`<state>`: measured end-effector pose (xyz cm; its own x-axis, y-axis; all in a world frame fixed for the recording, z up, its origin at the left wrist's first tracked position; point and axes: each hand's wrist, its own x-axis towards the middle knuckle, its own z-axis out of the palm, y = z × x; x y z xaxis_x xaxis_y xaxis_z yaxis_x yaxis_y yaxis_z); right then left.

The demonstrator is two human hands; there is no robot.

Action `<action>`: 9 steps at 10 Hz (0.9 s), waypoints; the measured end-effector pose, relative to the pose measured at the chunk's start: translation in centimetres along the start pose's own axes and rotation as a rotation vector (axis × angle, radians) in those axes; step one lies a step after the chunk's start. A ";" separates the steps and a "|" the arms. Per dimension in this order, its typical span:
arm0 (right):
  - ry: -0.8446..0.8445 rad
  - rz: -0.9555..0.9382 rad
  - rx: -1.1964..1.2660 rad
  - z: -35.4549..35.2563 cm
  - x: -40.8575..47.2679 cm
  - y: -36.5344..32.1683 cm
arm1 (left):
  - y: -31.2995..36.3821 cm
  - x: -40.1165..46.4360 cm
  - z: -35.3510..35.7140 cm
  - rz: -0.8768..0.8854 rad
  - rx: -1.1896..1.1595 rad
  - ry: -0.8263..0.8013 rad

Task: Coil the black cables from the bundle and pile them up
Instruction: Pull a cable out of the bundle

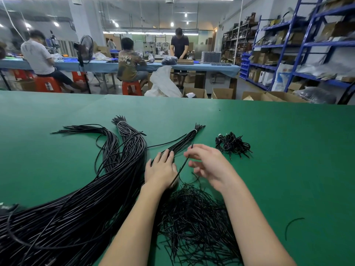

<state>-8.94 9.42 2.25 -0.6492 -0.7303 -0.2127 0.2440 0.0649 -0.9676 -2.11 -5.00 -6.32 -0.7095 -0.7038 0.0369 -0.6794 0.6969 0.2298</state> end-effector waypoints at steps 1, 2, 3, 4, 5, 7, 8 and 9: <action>-0.023 -0.082 0.248 -1.7 -0.2 -1.2 | 0.1 0.0 0.0 -0.007 -0.012 -0.001; 0.025 -0.175 0.521 -3.5 0.0 -1.7 | 0.1 0.0 0.0 -0.013 -0.025 -0.002; 0.008 -0.262 0.814 -5.2 0.3 -1.4 | 0.1 0.0 0.1 -0.018 -0.025 0.005; 0.053 -0.192 0.498 -6.2 0.7 -0.5 | 0.1 -0.1 0.1 -0.016 -0.027 0.012; 0.141 -0.012 -0.339 -5.9 0.5 0.3 | 0.1 -0.1 0.2 -0.017 -0.020 0.014; -0.159 0.032 -0.571 -4.1 -0.3 0.1 | 0.3 -0.2 0.2 -0.024 -0.002 0.022; -0.268 -0.034 -0.568 -2.6 -0.3 0.9 | 0.3 -0.1 0.2 -0.022 0.007 0.018; -0.089 -0.205 -0.705 -1.7 0.1 1.4 | 0.3 -0.2 0.2 -0.027 0.001 0.018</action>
<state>-9.89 10.57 0.68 -0.5639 -0.8251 -0.0359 -0.4159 0.3213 -0.8508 -2.23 -4.65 -6.42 -0.6875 -0.7246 0.0477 -0.6983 0.6777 0.2302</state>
